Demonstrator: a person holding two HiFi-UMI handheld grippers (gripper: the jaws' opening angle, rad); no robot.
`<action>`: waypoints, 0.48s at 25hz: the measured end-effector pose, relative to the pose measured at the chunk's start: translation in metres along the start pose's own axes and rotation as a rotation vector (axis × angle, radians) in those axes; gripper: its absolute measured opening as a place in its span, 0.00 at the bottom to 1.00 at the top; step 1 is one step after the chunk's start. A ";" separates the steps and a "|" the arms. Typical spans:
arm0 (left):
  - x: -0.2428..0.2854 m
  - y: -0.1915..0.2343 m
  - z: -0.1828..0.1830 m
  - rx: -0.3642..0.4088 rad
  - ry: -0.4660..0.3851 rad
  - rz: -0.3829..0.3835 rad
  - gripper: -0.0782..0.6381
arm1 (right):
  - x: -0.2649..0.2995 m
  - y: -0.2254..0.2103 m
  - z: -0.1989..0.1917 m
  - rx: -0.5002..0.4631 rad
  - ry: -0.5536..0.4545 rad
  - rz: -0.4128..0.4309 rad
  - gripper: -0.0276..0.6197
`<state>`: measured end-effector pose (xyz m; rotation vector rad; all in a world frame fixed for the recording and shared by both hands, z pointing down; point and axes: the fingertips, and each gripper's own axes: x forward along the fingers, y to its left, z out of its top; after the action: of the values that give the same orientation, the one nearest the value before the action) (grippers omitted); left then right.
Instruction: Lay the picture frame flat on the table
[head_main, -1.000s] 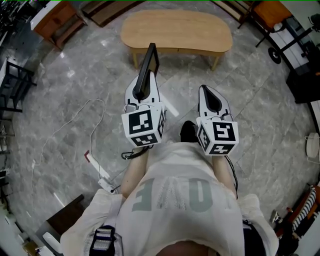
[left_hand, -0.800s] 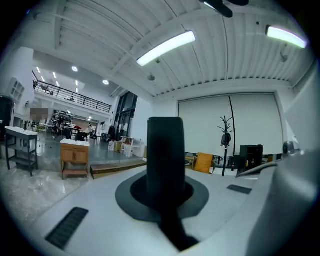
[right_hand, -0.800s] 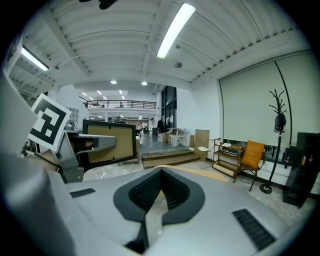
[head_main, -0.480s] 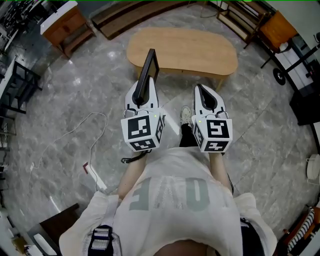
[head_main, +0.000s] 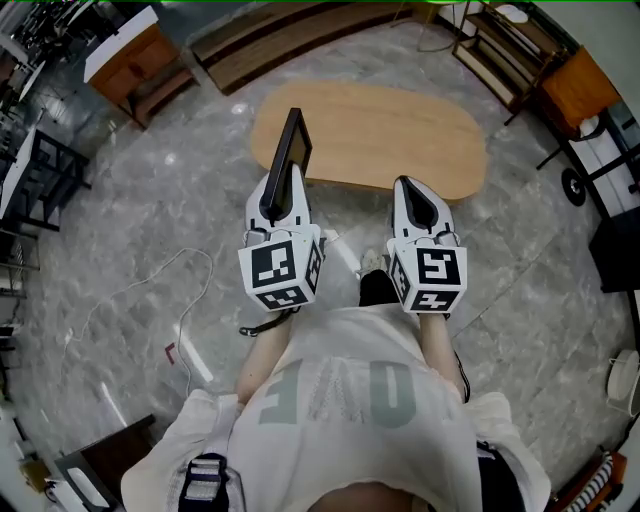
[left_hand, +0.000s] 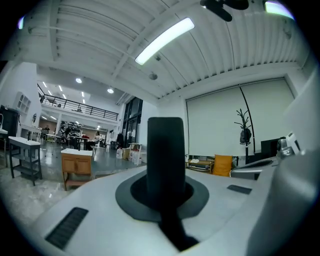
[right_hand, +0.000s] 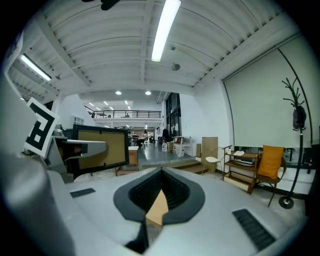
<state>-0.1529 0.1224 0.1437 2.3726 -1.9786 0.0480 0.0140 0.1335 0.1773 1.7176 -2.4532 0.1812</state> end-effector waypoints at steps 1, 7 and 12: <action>0.018 -0.003 0.000 -0.004 0.006 0.004 0.13 | 0.014 -0.011 0.001 0.000 0.010 0.007 0.05; 0.129 -0.024 0.013 -0.025 0.012 0.008 0.13 | 0.100 -0.079 0.019 0.000 0.045 0.040 0.05; 0.196 -0.031 0.020 -0.053 0.026 0.023 0.13 | 0.151 -0.113 0.029 -0.008 0.088 0.088 0.05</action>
<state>-0.0871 -0.0653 0.1345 2.3048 -1.9699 0.0268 0.0680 -0.0492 0.1788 1.5651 -2.4633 0.2499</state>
